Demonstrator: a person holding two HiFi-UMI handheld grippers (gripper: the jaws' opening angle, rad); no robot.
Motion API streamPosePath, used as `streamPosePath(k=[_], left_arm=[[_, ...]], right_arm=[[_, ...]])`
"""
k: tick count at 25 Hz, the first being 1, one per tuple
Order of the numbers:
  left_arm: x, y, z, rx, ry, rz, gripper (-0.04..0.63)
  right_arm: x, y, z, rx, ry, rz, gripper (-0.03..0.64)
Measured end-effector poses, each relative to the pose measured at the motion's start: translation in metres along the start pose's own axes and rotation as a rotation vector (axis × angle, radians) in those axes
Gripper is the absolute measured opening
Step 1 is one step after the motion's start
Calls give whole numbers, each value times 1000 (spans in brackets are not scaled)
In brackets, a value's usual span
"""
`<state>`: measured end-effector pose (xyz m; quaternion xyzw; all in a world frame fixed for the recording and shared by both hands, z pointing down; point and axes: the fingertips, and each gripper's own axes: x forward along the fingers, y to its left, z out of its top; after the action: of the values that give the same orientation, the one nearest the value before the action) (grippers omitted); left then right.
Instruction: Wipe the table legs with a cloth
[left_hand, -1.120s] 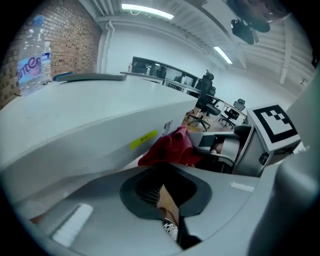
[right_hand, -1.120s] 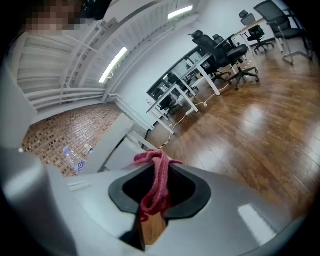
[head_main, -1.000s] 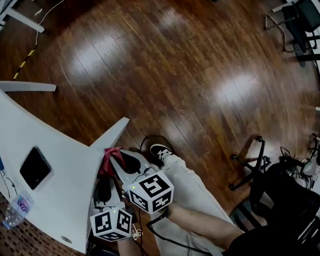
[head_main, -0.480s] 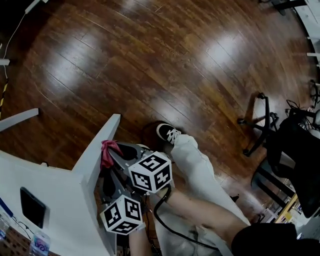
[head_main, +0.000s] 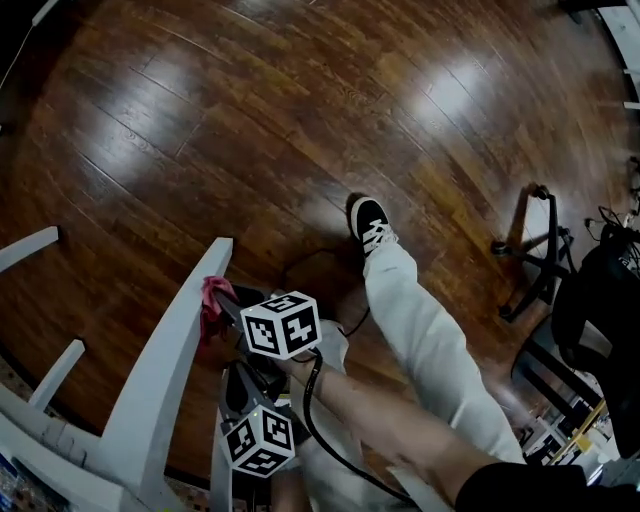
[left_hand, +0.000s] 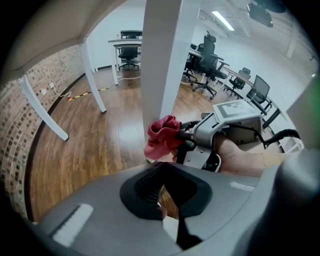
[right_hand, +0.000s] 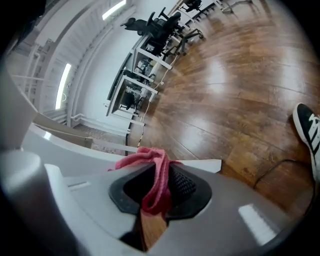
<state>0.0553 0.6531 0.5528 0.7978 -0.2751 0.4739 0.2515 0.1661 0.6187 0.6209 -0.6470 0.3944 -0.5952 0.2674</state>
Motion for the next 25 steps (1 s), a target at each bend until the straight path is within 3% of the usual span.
streamPosePath(k=[9, 14, 18, 21, 25], left_arm=[[82, -12, -2, -13, 16, -8, 0], [123, -18, -10, 21, 55, -12, 0], [154, -29, -25, 107, 150, 22, 0], [171, -29, -29, 151, 198, 30, 2], [186, -37, -37, 172, 223, 3, 0]], right_arm=[[86, -119, -22, 56, 81, -29, 54], [133, -191, -32, 38, 147, -114, 52], [161, -241, -24, -59, 228, -195, 49], [184, -259, -8, -188, 271, -211, 61], [220, -246, 10, -410, 357, -112, 63]])
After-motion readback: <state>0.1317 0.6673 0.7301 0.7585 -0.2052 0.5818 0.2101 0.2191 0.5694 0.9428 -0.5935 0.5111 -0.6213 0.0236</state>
